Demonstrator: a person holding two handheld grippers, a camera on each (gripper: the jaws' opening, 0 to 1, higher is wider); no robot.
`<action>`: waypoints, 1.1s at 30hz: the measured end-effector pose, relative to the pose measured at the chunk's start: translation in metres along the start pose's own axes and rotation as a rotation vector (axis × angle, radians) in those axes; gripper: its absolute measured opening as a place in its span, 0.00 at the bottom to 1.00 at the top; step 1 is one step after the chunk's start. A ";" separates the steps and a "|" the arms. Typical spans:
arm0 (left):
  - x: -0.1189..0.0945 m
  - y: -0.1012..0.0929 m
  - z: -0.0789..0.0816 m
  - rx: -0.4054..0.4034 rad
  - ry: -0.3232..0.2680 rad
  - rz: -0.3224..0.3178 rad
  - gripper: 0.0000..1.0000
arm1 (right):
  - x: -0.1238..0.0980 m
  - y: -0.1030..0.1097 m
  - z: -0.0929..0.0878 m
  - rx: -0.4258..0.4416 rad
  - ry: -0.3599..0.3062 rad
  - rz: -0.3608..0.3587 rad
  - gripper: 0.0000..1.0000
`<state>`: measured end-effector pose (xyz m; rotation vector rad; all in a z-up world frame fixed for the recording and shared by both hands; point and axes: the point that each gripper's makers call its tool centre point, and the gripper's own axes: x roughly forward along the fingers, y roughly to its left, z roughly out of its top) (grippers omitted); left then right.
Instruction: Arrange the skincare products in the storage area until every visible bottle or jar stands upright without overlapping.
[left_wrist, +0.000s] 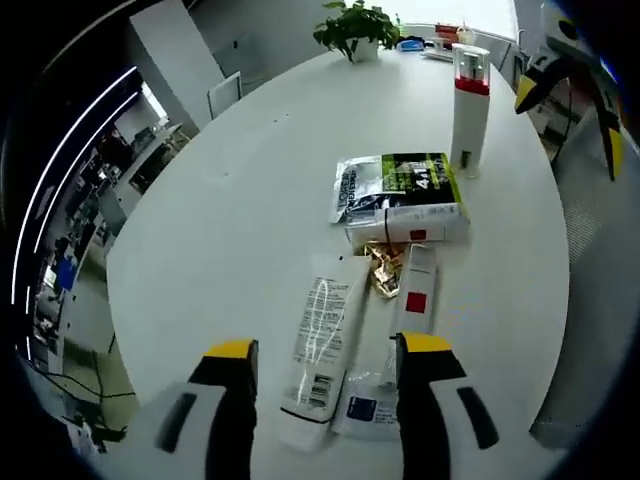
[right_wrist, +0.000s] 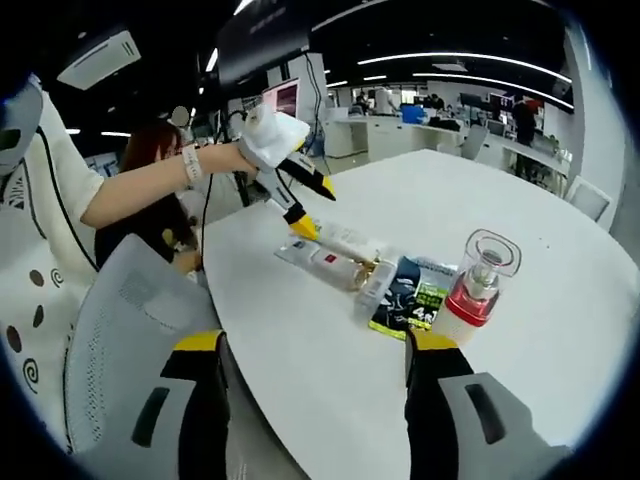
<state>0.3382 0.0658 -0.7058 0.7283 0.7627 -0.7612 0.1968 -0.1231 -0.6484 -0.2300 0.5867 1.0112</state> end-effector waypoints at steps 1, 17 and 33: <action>0.002 0.002 -0.001 -0.002 0.003 -0.006 0.48 | 0.000 0.000 -0.001 0.004 0.000 0.001 0.72; 0.027 -0.004 -0.029 0.016 0.148 -0.118 0.42 | 0.004 0.004 -0.002 0.022 0.002 0.022 0.70; 0.037 -0.009 -0.037 0.014 0.191 -0.186 0.38 | 0.007 0.003 -0.008 0.054 0.023 0.027 0.68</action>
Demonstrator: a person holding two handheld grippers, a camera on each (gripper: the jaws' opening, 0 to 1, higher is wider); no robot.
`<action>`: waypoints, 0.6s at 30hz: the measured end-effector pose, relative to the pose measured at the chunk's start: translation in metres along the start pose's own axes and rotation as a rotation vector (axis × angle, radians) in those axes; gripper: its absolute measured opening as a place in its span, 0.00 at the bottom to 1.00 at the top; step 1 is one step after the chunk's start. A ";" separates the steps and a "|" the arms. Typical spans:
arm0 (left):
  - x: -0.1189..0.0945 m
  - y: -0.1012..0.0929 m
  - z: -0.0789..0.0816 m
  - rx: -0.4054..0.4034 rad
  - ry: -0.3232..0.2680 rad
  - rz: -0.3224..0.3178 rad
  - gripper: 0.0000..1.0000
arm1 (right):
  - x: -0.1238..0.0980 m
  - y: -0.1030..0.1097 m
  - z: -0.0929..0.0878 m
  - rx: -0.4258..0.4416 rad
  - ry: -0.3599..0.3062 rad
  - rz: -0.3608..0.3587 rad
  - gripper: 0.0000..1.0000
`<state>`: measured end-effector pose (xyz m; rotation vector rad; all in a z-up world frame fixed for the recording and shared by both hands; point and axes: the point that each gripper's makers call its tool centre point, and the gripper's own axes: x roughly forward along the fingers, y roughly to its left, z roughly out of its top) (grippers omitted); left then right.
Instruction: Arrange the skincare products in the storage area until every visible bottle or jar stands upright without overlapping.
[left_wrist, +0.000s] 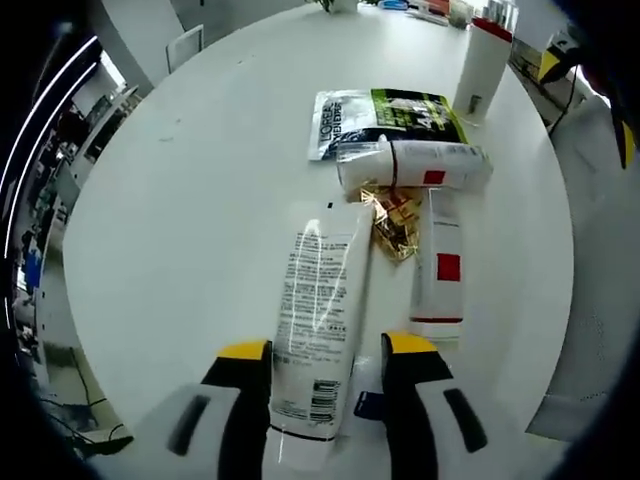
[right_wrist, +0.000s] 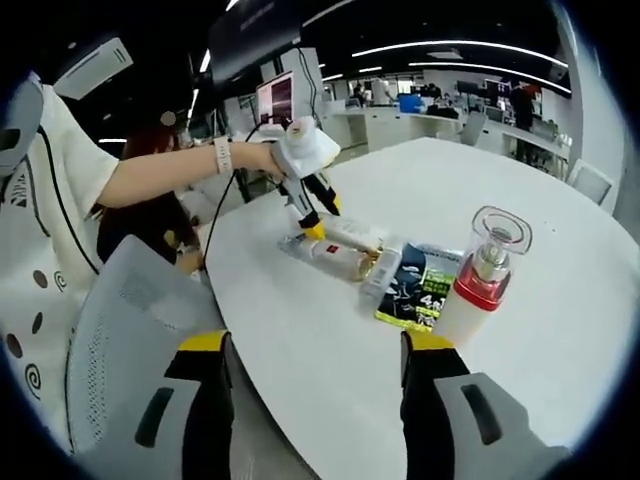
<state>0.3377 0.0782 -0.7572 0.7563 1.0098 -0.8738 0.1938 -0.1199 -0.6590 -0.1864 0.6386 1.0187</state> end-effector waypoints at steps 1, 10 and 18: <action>0.000 0.000 0.000 0.004 0.001 -0.002 0.37 | 0.000 0.000 0.000 0.001 0.001 0.001 0.68; 0.008 0.004 0.003 0.018 0.050 -0.084 0.36 | -0.001 -0.002 -0.003 0.009 0.008 -0.005 0.66; 0.010 0.001 0.001 0.045 0.078 -0.134 0.35 | 0.000 -0.002 -0.002 0.013 0.014 0.000 0.65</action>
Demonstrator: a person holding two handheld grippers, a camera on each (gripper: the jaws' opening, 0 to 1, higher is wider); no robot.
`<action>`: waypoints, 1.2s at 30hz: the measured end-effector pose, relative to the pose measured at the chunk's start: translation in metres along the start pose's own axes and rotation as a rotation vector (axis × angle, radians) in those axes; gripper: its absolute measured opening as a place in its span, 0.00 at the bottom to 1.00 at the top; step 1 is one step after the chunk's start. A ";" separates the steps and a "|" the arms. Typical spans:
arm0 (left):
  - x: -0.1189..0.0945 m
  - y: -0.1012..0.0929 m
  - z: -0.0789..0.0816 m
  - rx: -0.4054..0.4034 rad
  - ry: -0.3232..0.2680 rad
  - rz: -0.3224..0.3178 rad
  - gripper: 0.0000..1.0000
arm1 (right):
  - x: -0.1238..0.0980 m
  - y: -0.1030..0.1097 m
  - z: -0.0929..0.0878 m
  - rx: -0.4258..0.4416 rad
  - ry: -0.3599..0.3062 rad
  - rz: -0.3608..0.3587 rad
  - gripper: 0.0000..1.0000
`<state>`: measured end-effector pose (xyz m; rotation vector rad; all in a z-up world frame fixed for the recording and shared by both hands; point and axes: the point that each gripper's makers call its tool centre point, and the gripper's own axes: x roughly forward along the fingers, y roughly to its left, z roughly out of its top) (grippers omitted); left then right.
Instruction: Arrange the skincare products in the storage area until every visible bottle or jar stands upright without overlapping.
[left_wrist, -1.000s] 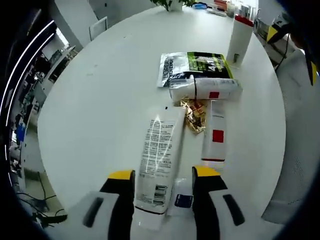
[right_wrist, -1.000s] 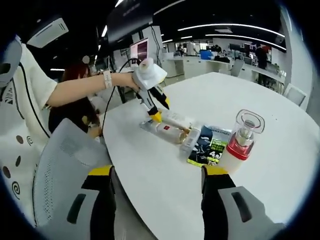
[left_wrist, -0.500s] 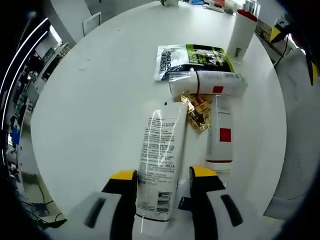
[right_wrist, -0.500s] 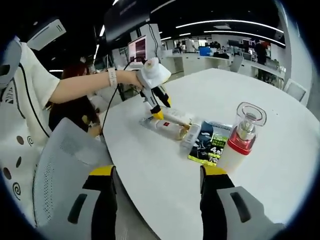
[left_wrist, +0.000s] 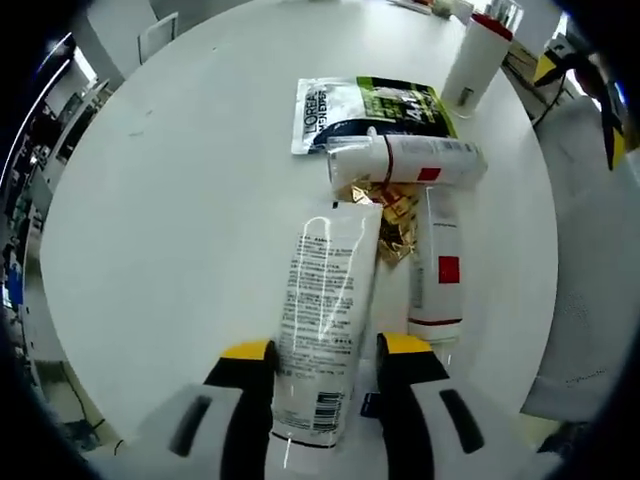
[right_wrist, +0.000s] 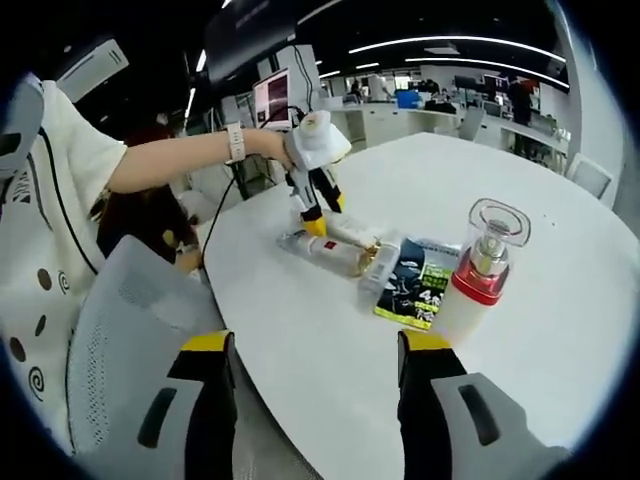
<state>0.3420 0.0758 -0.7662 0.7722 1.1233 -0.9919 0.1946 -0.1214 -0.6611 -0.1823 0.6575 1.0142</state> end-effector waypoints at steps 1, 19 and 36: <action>0.000 -0.001 0.000 0.006 0.007 -0.005 0.35 | 0.001 0.000 0.000 -0.001 0.001 0.001 0.65; 0.001 0.001 -0.003 -0.003 0.068 -0.004 0.35 | 0.008 0.006 0.000 -0.003 0.006 0.026 0.62; 0.002 -0.009 -0.001 0.006 0.007 0.001 0.26 | 0.011 0.012 0.000 0.008 -0.010 0.046 0.58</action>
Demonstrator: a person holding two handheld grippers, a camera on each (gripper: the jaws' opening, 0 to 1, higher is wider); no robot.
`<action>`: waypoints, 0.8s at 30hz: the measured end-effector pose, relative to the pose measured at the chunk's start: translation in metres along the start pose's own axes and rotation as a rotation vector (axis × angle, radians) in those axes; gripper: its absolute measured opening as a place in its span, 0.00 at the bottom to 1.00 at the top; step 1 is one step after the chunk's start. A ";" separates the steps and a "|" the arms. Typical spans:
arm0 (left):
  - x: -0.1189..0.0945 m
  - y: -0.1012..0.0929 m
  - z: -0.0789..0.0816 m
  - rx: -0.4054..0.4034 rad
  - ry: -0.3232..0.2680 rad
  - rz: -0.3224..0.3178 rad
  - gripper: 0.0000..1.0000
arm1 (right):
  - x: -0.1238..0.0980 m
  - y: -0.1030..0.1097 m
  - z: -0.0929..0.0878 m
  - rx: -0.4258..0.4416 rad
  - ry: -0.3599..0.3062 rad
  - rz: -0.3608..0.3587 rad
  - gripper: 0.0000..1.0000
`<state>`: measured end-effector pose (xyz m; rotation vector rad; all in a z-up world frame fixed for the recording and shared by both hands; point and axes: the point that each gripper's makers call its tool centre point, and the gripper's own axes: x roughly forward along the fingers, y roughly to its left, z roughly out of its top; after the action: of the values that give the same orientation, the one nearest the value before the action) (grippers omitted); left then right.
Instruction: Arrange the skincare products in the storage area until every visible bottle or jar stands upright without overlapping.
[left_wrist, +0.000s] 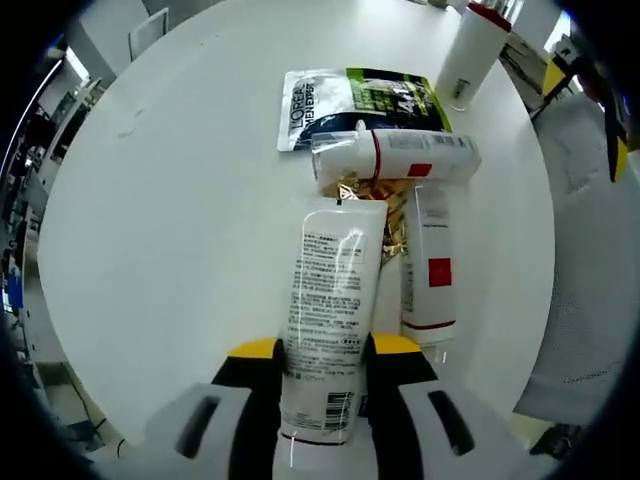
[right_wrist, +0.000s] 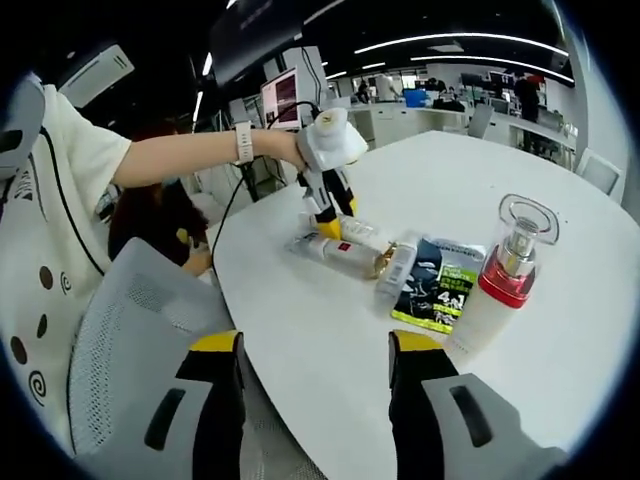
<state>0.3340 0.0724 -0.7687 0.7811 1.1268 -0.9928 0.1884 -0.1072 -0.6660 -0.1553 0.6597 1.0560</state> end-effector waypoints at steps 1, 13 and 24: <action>0.000 0.000 0.001 -0.001 -0.018 0.000 0.26 | 0.000 0.000 0.000 0.000 0.001 -0.002 0.58; -0.007 -0.002 0.006 -0.125 -0.194 0.063 0.25 | -0.004 -0.001 -0.004 0.029 -0.012 -0.016 0.55; -0.025 -0.003 0.014 -0.207 -0.326 0.087 0.24 | -0.004 0.002 -0.003 0.039 -0.031 -0.017 0.53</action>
<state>0.3329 0.0651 -0.7407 0.4774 0.8877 -0.8774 0.1844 -0.1111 -0.6657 -0.1105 0.6492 1.0273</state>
